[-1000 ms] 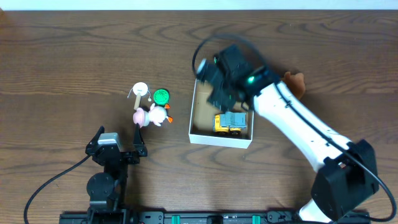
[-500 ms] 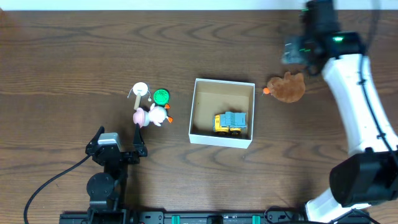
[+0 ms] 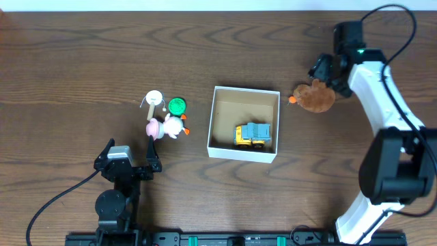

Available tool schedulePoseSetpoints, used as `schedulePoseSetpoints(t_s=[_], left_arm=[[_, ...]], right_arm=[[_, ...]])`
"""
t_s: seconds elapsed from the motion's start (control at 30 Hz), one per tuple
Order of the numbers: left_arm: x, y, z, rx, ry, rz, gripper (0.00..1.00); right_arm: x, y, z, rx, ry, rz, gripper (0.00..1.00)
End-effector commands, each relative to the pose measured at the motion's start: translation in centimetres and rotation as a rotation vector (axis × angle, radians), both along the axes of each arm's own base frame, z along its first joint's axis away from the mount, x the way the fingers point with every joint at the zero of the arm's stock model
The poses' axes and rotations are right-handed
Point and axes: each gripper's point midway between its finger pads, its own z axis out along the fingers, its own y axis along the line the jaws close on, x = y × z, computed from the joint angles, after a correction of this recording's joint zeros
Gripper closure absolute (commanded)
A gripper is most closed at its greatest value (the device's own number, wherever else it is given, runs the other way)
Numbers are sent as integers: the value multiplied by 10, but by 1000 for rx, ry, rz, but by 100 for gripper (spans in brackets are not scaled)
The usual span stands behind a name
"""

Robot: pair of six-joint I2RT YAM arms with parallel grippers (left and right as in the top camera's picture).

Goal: Pack container
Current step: 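Grasp the brown plush bear with the right gripper, then carry the bear into the box beside the truck and release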

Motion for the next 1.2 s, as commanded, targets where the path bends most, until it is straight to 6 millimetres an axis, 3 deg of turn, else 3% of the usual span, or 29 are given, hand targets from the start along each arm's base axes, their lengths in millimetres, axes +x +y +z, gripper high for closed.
schedulePoseSetpoints(t_s=[0.0,0.13,0.23,0.37,0.43,0.53,0.7,0.87,0.97,1.17], left_arm=[[-1,6,-17,0,51,32,2],[-1,6,-17,0,51,32,2],[-1,6,-17,0,51,32,2],[-1,6,-17,0,51,31,2],[-1,6,-17,0,51,31,2],[-1,6,-17,0,51,32,2],[-1,6,-17,0,51,32,2],[-1,6,-17,0,51,32,2],[-1,6,-17,0,51,31,2],[-1,6,-17,0,51,31,2]], right_arm=[[-3,9,-22,76,23,-182,17],[-6,11,-46,97,69,-265,16],[-9,12,-58,83,100,-240,23],[-9,14,-57,49,110,-122,41],[-7,14,-50,35,99,-73,58],[-1,14,-35,16,66,-4,76],[12,15,19,-48,-47,171,98],[16,30,92,-146,-198,390,99],[10,61,137,-224,-300,619,99],[-22,137,193,-312,-467,1062,99]])
